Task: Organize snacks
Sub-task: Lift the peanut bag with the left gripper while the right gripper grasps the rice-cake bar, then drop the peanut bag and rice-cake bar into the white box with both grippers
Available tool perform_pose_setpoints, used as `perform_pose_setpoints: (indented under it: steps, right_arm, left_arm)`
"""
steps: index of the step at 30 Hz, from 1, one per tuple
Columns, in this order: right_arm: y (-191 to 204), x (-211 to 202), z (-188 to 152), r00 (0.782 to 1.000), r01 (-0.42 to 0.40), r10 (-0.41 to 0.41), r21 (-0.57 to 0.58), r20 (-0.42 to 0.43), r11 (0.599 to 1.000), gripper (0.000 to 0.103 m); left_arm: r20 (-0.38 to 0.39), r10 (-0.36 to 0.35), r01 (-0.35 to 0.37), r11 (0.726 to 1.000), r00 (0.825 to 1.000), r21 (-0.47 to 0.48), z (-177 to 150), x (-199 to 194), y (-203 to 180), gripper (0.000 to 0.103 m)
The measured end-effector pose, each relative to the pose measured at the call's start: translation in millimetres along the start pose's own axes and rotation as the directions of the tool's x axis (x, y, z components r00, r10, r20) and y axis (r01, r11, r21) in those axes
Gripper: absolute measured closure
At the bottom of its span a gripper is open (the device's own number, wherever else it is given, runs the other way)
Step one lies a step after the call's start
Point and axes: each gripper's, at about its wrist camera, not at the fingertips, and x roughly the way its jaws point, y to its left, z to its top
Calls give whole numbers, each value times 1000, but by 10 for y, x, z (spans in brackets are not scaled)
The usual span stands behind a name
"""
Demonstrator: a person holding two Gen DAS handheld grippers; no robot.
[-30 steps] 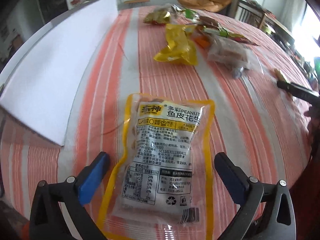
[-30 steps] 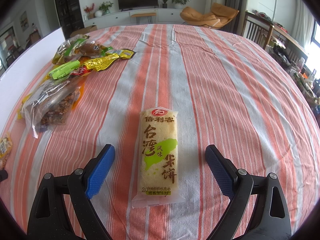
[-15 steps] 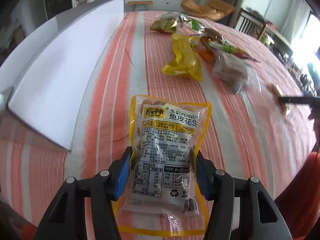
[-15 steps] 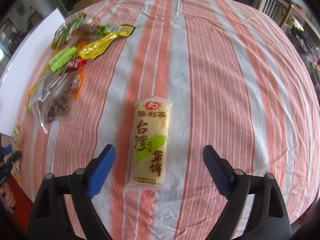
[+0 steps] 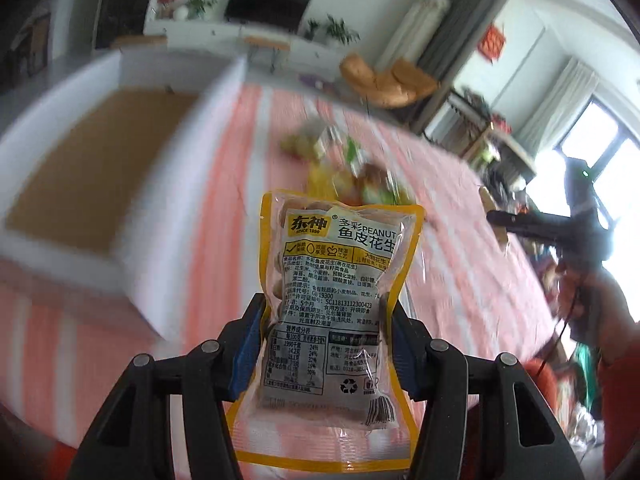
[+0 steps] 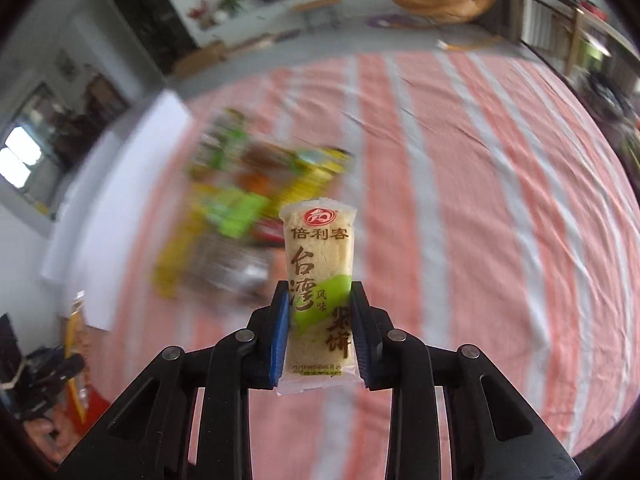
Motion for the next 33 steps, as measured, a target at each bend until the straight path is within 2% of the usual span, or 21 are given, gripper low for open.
perform_pose_setpoints:
  steps: [3, 4, 6, 8, 11, 13, 14, 15, 16, 17, 18, 21, 23, 25, 27, 30, 33]
  right_arm:
    - [843, -93, 247, 986, -158, 161, -78, 33, 984, 74]
    - [1059, -105, 292, 980, -192, 197, -103, 36, 976, 74]
    - [1612, -62, 394, 959, -275, 282, -149, 29, 950, 73]
    - [2207, 24, 464, 933, -350, 360, -197, 17, 916, 73]
    - [2919, 249, 504, 913, -393, 407, -265, -1, 880, 73]
    - [3256, 439, 529, 918, -378, 396, -309, -6, 873, 73]
    - [3390, 534, 525, 920, -371, 391, -329, -7, 868, 70]
    - [3489, 634, 516, 922, -368, 388, -341, -9, 865, 64]
    - [3514, 702, 506, 922, -367, 388, -348, -11, 862, 55]
    - [3523, 766, 490, 926, -356, 377, -349, -6, 867, 36]
    - [3494, 787, 466, 929, -341, 369, -345, 15, 874, 32]
    - [3291, 685, 351, 936, -292, 344, -372, 80, 881, 31]
    - [3137, 607, 267, 947, -230, 299, -404, 115, 885, 31]
    - [2788, 563, 136, 960, -132, 224, -435, 167, 891, 28]
    - [2422, 542, 8, 966, -27, 137, -439, 221, 898, 26]
    - [1562, 513, -323, 955, 143, -25, -383, 297, 912, 26]
    - [745, 513, -622, 938, 268, -189, -261, 291, 927, 26]
  left_arm:
    - [61, 96, -95, 995, 994, -16, 365, -277, 310, 47]
    - [73, 155, -153, 988, 985, -36, 505, -354, 491, 47]
    - [74, 221, -216, 974, 972, -73, 648, -420, 739, 47]
    - [65, 314, -306, 946, 947, -109, 805, -445, 1046, 47]
    - [52, 394, -386, 914, 918, -122, 901, -380, 1288, 46]
    - [45, 426, -418, 900, 904, -120, 930, -267, 1407, 40]
    - [41, 449, -442, 889, 893, -118, 926, -210, 1439, 32]
    - [40, 472, -465, 878, 881, -115, 914, -152, 1456, 21]
    - [40, 499, -493, 863, 866, -110, 897, -93, 1478, 16]
    - [41, 513, -507, 856, 857, -106, 870, -57, 1471, 8]
    - [48, 521, -515, 851, 852, -104, 835, -44, 1450, 5]
    - [98, 518, -513, 855, 850, -74, 691, -92, 1313, 4]
    - [130, 499, -495, 867, 857, -59, 578, -164, 1148, 4]
    - [151, 455, -454, 890, 878, -42, 495, -207, 958, 4]
    - [171, 376, -381, 925, 911, -5, 282, -276, 650, 2]
    - [171, 252, -265, 962, 952, 60, -19, -283, 194, 0]
    - [113, 141, -153, 983, 983, 104, -302, -94, -202, 0]
